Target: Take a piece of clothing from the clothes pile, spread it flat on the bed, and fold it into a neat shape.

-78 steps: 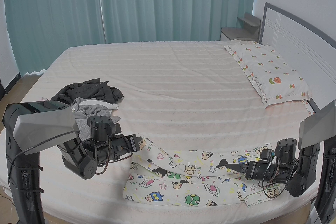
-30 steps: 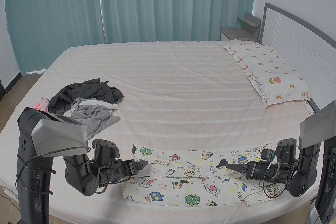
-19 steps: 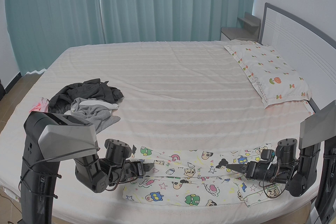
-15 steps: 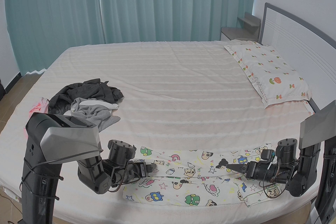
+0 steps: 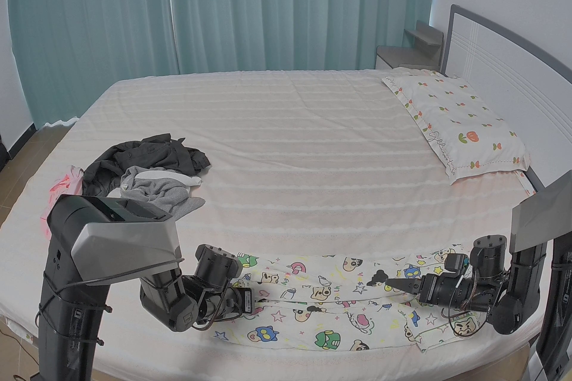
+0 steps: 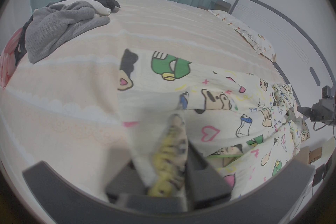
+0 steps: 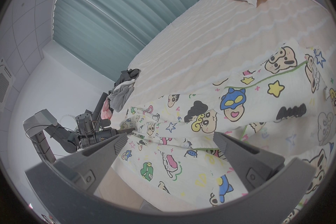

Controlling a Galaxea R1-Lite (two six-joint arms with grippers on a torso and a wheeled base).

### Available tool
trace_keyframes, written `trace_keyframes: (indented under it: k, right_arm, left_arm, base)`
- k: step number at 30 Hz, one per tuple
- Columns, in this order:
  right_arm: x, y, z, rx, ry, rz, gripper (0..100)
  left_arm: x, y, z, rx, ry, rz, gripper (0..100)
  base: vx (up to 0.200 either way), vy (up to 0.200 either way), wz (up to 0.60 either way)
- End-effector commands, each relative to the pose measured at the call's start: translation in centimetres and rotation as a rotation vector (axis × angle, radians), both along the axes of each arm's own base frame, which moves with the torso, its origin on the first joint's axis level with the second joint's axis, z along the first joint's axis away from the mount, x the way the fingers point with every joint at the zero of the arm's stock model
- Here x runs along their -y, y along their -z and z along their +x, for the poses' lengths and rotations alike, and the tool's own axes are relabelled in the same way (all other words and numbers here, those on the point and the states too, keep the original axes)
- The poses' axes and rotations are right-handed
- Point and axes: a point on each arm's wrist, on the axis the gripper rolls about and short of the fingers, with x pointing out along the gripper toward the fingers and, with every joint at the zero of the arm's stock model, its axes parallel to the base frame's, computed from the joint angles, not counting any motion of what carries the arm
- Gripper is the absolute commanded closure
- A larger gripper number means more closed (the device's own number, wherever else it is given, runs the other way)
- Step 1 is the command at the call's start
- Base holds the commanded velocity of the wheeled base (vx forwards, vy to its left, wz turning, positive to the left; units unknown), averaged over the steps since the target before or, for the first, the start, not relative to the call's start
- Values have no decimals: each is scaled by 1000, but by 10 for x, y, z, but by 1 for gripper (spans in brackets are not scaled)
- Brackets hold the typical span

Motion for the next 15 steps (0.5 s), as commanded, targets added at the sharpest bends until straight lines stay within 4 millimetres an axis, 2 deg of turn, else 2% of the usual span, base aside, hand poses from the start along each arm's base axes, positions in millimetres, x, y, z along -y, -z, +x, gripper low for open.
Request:
trace_keyframes:
  k: [1, 4, 12, 15]
  right_arm:
    - [2, -19, 0, 67, 9, 36, 0]
    - [4, -34, -5, 79, 19, 97, 0]
    - [25, -38, 12, 110, 106, 137, 0]
    - [38, -40, 19, 130, 126, 159, 0]
  left_arm:
    - [0, -1, 1, 7, -2, -1, 100]
    - [-2, -7, 1, 16, -14, -11, 100]
    - [-6, -25, 0, 28, -63, -60, 100]
    - [-13, -33, 1, 41, -83, -67, 100]
  base:
    - [0, 0, 0]
    - [0, 0, 0]
    - [0, 0, 0]
    - [0, 0, 0]
